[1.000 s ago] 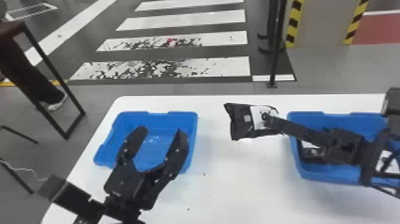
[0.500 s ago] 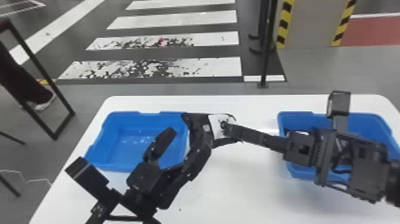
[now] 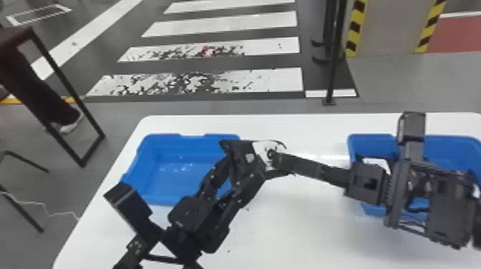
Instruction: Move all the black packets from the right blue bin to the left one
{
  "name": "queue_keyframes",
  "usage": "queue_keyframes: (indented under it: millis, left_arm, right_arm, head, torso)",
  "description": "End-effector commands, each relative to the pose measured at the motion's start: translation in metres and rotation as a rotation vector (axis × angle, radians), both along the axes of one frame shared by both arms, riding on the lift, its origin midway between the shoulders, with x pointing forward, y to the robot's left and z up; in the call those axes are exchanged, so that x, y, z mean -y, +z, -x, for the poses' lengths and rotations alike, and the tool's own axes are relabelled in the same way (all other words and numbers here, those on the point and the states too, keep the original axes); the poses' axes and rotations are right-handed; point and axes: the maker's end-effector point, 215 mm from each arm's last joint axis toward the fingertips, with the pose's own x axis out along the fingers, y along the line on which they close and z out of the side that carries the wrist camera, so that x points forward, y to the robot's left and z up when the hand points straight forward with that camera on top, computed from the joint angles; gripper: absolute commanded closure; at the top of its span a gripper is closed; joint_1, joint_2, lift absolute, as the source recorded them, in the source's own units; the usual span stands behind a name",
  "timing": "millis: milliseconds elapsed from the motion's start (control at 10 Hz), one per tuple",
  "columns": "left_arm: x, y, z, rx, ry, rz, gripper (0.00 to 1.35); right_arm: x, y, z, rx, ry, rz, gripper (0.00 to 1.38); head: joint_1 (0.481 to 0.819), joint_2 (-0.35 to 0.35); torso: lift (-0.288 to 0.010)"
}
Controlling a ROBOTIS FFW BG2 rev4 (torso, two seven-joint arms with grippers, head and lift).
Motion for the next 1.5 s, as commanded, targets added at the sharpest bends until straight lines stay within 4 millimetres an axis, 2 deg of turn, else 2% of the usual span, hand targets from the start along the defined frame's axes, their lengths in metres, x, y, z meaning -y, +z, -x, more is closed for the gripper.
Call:
queue_keyframes:
  millis: [0,300,400,500,600,700,800,900,1000,1100,1200,1300,1400]
  left_arm:
    - [0.001,-0.002,0.001,-0.009,-0.006,-0.035,1.21]
    - [-0.01,0.007,-0.002,0.022,0.025,-0.036,1.21]
    - [-0.023,0.01,-0.006,0.034,0.071,-0.049,1.21]
    - [-0.042,0.001,-0.019,0.03,0.134,-0.085,1.21]
    - [-0.074,-0.013,-0.041,0.05,0.227,-0.186,1.21]
    - [-0.108,-0.029,-0.066,0.075,0.319,-0.301,1.21]
    - [-0.142,-0.039,-0.084,0.105,0.408,-0.429,1.21]
    - [-0.168,-0.062,-0.097,0.052,0.455,-0.542,1.18]
    - [-0.196,-0.077,-0.1,0.017,0.496,-0.645,0.73]
    - [-0.206,-0.076,-0.093,0.027,0.513,-0.65,0.13]
    - [-0.197,-0.056,-0.087,0.089,0.503,-0.588,0.0]
    - [-0.186,-0.027,-0.075,0.138,0.488,-0.539,0.16]
    - [-0.173,0.003,-0.062,0.183,0.472,-0.5,0.25]
  right_arm:
    - [0.0,0.0,-0.005,0.0,-0.008,-0.006,1.16]
    - [-0.006,-0.006,-0.001,-0.027,0.005,-0.02,1.14]
    - [-0.005,-0.009,0.0,-0.037,0.002,-0.025,1.03]
    - [-0.003,-0.018,0.003,-0.048,-0.003,-0.017,0.73]
    - [0.002,-0.026,0.004,-0.058,-0.012,-0.006,0.29]
    - [0.003,-0.03,0.008,-0.069,-0.013,-0.007,0.12]
    - [0.004,-0.033,0.009,-0.073,-0.015,-0.004,0.15]
    - [0.009,-0.035,0.006,-0.063,-0.025,0.015,0.15]
    - [0.017,-0.041,0.001,-0.036,-0.045,0.067,0.15]
    - [0.028,-0.043,-0.005,-0.019,-0.069,0.097,0.15]
    - [0.044,-0.05,-0.013,0.004,-0.11,0.15,0.15]
    - [0.063,-0.061,-0.024,0.021,-0.157,0.211,0.15]
    - [0.088,-0.07,-0.038,0.057,-0.222,0.305,0.15]
  head:
    - [0.695,0.187]
    - [0.695,0.193]
    - [0.695,0.202]
    - [0.695,0.209]
    - [0.695,0.229]
    - [0.695,0.254]
    - [0.695,0.271]
    - [0.695,0.305]
    - [0.695,0.337]
    - [0.695,0.35]
    - [0.695,0.35]
    - [0.695,0.35]
    - [0.695,0.331]
  torso:
    - [-0.14]
    - [-0.14]
    - [-0.14]
    - [-0.14]
    - [-0.14]
    - [-0.14]
    - [-0.14]
    - [-0.14]
    - [-0.14]
    - [-0.14]
    - [-0.14]
    - [-0.14]
    - [-0.14]
